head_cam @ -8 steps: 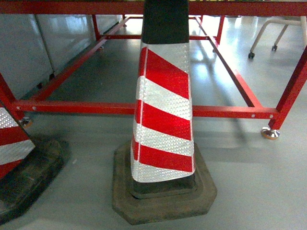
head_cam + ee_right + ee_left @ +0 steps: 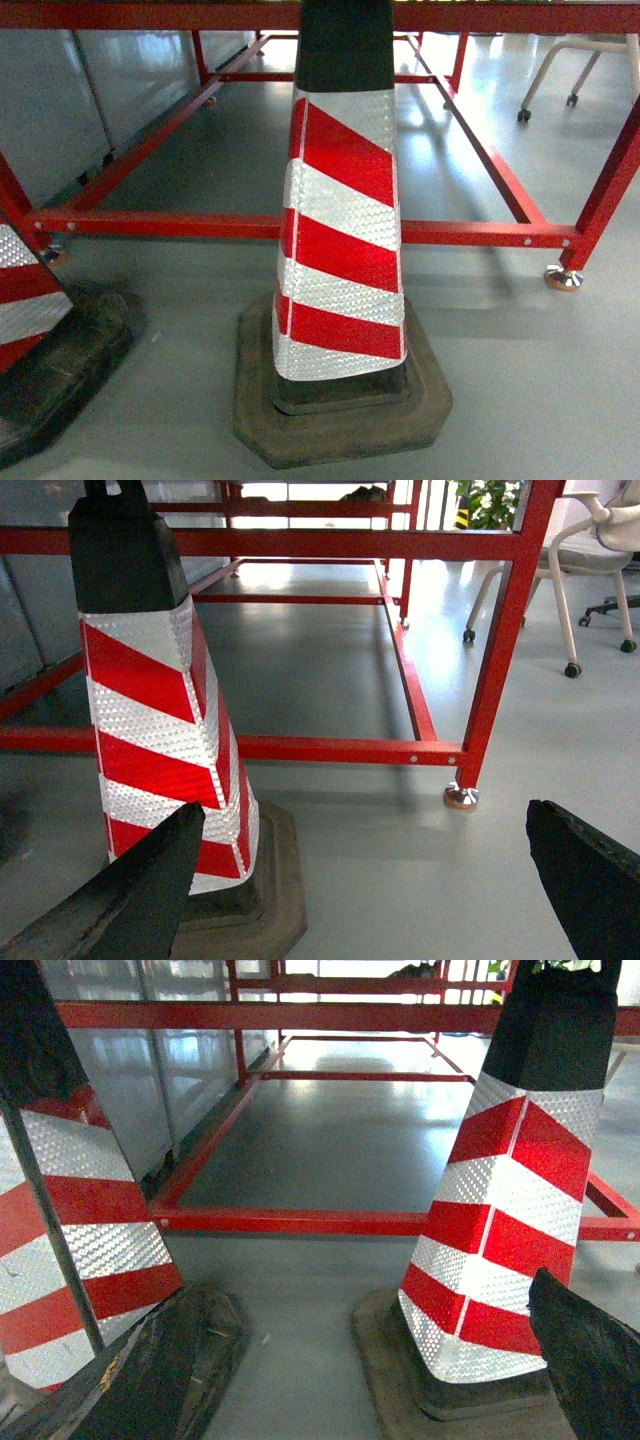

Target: Pick blue part to blue bin on bottom shelf

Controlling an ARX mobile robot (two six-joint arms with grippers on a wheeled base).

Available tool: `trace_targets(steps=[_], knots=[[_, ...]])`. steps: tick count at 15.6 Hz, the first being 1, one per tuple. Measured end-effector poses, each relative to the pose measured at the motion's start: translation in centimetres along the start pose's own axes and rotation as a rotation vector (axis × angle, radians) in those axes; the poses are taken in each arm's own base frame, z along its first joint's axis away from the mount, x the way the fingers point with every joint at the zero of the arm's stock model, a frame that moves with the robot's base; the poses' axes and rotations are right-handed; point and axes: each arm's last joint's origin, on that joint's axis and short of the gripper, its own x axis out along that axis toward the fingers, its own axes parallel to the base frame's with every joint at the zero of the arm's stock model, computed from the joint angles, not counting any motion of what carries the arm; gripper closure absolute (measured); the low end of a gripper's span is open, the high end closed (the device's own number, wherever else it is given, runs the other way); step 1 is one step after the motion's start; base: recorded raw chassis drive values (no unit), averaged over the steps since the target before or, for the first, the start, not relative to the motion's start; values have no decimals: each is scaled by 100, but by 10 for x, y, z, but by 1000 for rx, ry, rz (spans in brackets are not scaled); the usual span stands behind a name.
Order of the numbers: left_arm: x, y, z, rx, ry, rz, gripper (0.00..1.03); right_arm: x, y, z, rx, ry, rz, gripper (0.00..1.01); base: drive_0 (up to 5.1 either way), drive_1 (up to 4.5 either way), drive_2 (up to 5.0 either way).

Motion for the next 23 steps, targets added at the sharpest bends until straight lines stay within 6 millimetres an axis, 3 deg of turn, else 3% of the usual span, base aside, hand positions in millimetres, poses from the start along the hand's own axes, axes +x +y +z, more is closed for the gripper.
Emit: trace_targets(steps=[23], knots=[[0, 0, 0, 0, 0, 0, 5, 0, 0, 0, 0, 0, 0, 3, 0, 0, 0]])
